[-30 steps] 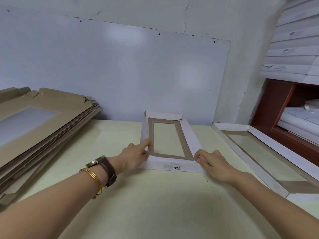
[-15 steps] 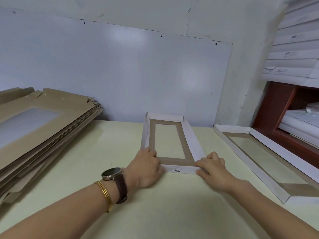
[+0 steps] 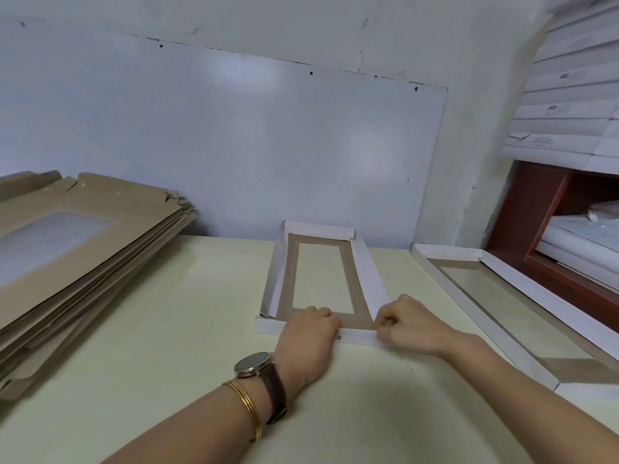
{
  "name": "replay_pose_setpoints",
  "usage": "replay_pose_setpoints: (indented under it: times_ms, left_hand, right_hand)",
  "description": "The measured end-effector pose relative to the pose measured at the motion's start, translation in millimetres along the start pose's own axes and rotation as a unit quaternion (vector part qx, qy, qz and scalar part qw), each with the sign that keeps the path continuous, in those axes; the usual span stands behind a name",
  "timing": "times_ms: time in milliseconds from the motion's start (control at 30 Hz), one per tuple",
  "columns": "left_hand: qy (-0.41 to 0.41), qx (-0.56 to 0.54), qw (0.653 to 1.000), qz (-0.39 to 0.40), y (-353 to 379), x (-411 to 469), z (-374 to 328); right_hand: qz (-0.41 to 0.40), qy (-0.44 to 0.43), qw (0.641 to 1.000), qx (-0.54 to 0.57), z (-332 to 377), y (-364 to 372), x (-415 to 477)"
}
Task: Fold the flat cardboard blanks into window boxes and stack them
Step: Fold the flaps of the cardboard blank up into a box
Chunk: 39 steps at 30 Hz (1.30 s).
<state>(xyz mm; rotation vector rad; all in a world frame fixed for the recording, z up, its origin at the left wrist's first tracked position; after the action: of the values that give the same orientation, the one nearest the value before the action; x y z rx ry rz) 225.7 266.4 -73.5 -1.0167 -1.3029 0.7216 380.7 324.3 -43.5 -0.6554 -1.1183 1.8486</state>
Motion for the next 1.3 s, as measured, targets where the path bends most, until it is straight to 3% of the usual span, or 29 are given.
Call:
replay_pose_setpoints:
  times_ms: [67,167,600,1167,1300]
  left_hand:
    - [-0.002,-0.003,1.0,-0.006,-0.3,0.4,0.0]
    - [-0.008,-0.01,1.0,-0.018,-0.5,-0.8,0.7]
    - [0.01,0.01,0.999,-0.041,-2.2,-7.1,-4.3]
    - [0.015,0.039,0.997,0.066,-4.1,1.9,-15.3]
    - [0.03,0.033,0.995,0.086,-8.9,2.5,-20.2]
  right_hand:
    - [-0.031,0.026,0.998,0.044,-0.8,-12.3,4.1]
    - [-0.054,0.053,0.997,0.015,-7.5,-16.2,12.4]
    - [-0.01,0.166,0.978,-0.122,-9.0,2.4,41.4]
    - [0.075,0.102,0.979,-0.158,-11.4,9.4,51.2]
    - [0.124,0.031,0.974,-0.184,3.4,9.4,43.4]
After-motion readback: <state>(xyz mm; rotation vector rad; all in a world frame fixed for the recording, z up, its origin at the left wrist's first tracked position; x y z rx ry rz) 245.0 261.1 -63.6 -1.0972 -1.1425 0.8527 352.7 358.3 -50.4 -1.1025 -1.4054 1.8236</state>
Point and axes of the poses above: each hand's wrist, its own x-axis towards the middle knuckle, its own y-axis out of the palm, z = x × y, the point moved 6 cm from there along x, towards the middle knuckle, and after that the axes turned 7 degrees about x, right-handed, at the moved point
